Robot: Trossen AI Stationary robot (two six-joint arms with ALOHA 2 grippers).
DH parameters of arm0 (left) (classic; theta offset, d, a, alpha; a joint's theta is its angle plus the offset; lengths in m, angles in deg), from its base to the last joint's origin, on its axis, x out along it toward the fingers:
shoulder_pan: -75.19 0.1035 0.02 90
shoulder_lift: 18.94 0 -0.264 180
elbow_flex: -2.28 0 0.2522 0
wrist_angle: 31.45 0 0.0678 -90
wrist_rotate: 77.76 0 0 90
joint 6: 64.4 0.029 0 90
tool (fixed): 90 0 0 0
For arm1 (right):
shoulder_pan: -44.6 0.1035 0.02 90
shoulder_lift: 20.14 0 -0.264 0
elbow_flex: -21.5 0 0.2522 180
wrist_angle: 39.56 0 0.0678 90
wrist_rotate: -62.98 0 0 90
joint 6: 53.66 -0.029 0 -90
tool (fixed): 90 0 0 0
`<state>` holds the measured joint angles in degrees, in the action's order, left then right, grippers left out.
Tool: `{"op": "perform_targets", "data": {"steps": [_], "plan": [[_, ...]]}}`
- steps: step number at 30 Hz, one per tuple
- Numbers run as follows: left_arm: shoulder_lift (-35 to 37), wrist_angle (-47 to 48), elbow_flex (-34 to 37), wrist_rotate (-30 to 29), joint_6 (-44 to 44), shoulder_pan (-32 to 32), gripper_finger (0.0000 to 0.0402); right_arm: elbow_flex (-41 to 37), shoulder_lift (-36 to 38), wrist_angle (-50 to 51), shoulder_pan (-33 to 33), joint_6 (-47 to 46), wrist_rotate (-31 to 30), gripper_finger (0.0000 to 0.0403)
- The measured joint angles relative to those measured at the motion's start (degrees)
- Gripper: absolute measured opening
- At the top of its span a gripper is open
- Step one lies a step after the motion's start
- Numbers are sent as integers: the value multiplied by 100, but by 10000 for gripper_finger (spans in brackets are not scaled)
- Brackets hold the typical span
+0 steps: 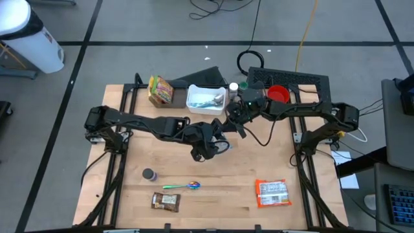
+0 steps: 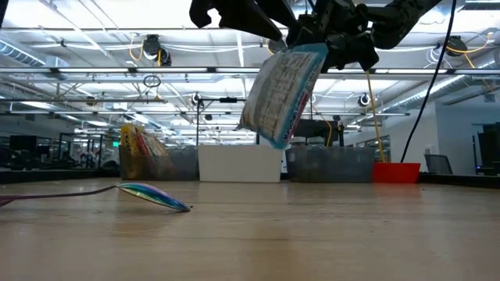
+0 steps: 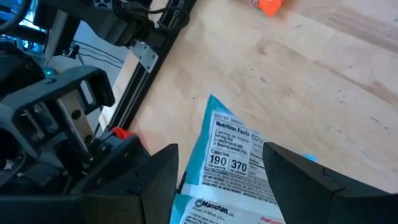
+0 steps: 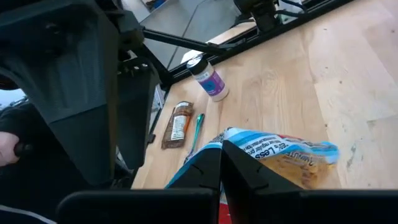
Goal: Pick & Place Food Item
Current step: Put the blue noodle pack into the left black bin
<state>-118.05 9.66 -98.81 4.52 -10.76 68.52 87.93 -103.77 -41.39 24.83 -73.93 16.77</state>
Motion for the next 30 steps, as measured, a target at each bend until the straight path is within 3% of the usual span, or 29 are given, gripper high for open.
{"op": "perform_targets", "data": {"steps": [9,30], "plan": [[-1,-11,0,501,-207,97,243,0,0,6,0,39,299,0],[-155,-9,0,765,-167,232,243,-92,0,5,0,15,742,0]]}}
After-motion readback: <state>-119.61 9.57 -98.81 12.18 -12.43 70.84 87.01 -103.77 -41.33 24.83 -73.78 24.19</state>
